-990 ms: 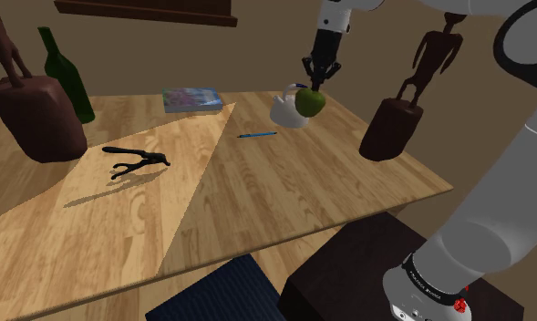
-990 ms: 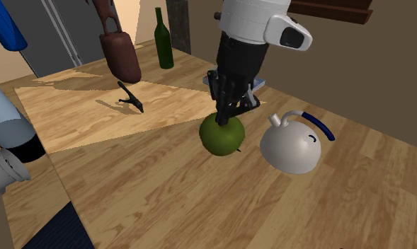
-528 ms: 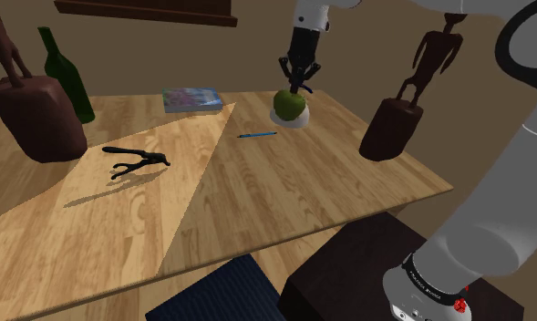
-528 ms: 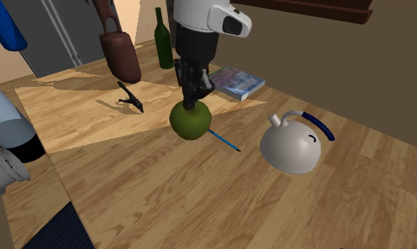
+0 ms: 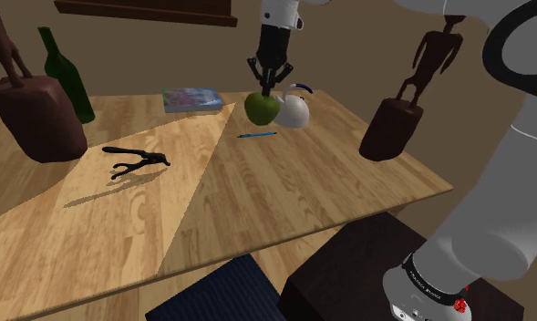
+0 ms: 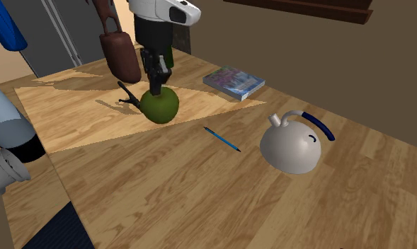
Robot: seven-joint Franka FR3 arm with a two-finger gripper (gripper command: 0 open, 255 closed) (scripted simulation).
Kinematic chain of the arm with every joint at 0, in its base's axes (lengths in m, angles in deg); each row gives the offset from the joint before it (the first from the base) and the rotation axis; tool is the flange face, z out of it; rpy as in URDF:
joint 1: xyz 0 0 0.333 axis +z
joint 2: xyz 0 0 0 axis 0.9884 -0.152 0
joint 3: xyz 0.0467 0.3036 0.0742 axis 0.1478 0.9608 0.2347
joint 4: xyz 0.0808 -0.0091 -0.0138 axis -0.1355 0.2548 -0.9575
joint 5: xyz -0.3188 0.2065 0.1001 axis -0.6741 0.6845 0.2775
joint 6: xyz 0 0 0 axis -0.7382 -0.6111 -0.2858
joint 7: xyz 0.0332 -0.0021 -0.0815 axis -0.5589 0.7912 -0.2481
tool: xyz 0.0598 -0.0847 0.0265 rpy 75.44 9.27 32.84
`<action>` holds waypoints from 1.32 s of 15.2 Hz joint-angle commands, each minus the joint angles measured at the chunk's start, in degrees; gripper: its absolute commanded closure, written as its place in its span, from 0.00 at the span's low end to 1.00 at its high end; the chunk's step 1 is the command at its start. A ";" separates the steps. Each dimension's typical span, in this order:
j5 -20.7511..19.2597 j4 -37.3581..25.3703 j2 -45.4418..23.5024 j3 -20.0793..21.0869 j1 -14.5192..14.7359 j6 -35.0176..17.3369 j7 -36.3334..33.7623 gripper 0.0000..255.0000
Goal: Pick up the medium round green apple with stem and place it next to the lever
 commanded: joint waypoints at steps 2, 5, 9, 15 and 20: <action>-0.21 -2.46 -2.17 1.53 2.30 -0.28 -3.89 1.00; -0.65 -6.29 -5.06 2.93 4.72 0.10 -7.73 1.00; -1.58 -13.03 -9.94 4.56 8.20 1.26 -12.77 1.00; -3.75 -28.90 -20.54 6.22 14.38 5.56 -20.07 1.00; -4.07 -28.18 -22.10 6.36 15.64 3.09 -21.11 1.00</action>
